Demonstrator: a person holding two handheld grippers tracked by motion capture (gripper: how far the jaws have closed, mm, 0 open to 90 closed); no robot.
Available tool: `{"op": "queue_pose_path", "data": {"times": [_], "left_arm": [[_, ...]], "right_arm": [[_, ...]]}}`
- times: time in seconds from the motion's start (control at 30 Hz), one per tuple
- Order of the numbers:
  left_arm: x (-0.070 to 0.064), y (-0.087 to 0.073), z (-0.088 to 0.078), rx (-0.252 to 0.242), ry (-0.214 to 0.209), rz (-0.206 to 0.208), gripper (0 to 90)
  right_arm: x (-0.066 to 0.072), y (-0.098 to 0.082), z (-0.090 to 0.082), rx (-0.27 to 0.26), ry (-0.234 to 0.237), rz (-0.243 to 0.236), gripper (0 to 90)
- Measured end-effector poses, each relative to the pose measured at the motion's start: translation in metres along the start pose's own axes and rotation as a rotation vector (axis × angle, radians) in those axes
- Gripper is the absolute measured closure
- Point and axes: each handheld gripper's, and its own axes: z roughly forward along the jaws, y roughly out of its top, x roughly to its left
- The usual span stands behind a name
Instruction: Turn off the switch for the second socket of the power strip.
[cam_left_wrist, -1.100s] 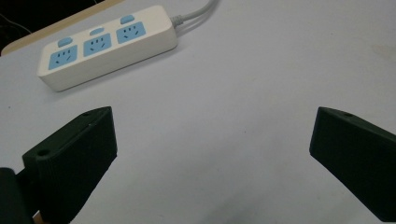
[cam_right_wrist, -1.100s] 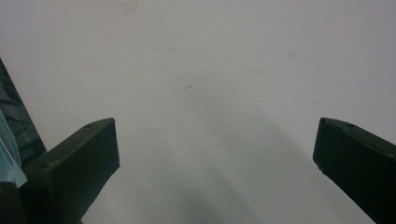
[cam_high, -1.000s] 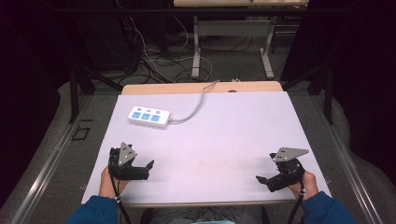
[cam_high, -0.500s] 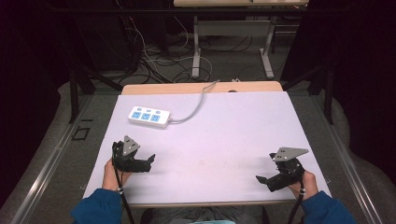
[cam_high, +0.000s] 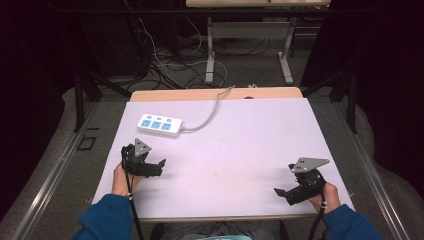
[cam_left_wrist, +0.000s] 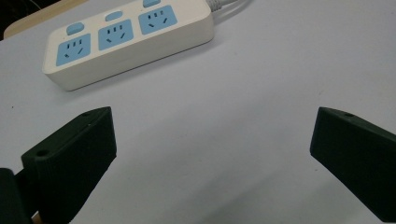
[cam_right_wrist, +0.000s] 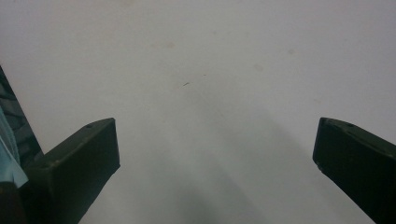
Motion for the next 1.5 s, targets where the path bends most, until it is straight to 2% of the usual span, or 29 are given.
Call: {"op": "queue_pose_path", "data": {"times": [0.1, 0.3, 0.4, 0.5, 0.67, 0.8, 0.87, 0.93, 1.1, 1.13, 1.37, 1.43, 1.47, 1.5], "left_arm": [[0.004, 0.004, 0.002, 0.013, 0.005, 0.005, 0.3], [0.008, 0.009, 0.009, 0.007, 0.013, -0.004, 0.3], [0.013, 0.013, 0.013, 0.024, 0.011, -0.005, 0.3], [0.013, 0.014, 0.015, 0.016, 0.015, -0.002, 0.3], [0.014, 0.019, 0.021, 0.043, 0.021, 0.011, 0.2], [0.017, 0.024, 0.023, 0.036, 0.027, 0.013, 0.2], [0.018, 0.028, 0.026, 0.031, 0.040, 0.016, 0.1], [0.019, 0.029, 0.026, 0.032, 0.044, 0.018, 0.1], [0.025, 0.036, 0.027, 0.033, 0.043, 0.008, 0.2], [0.027, 0.039, 0.029, 0.030, 0.054, 0.002, 0.2], [0.035, 0.048, 0.035, 0.029, 0.066, -0.028, 0.2], [0.035, 0.050, 0.035, 0.043, 0.068, -0.028, 0.3], [0.036, 0.051, 0.036, 0.040, 0.070, -0.029, 0.3], [0.037, 0.053, 0.037, 0.042, 0.071, -0.032, 0.3]], "right_arm": [[0.000, 0.000, 0.000, -0.006, 0.002, -0.001, 0.0], [-0.001, 0.000, 0.000, 0.002, 0.003, -0.012, 0.0], [0.000, 0.000, 0.000, 0.009, 0.006, -0.002, 0.0], [0.000, 0.000, 0.000, 0.020, 0.012, 0.002, 0.0], [-0.001, 0.000, 0.000, 0.020, 0.012, -0.010, 0.0], [0.000, 0.000, 0.000, 0.018, 0.005, -0.001, 0.2], [0.000, 0.001, 0.000, 0.015, -0.003, -0.011, 0.2], [0.001, 0.001, 0.000, 0.021, 0.008, -0.003, 0.2], [0.000, 0.001, 0.000, 0.020, 0.009, -0.008, 0.2], [0.000, 0.001, 0.000, 0.018, 0.007, -0.002, 0.2], [0.000, 0.001, 0.000, 0.018, 0.010, -0.002, 0.2], [0.000, 0.001, 0.000, 0.015, 0.010, -0.001, 0.2], [-0.001, 0.001, 0.000, 0.016, 0.015, -0.024, 0.2], [0.000, 0.001, 0.000, 0.016, 0.013, -0.016, 0.2]]}}
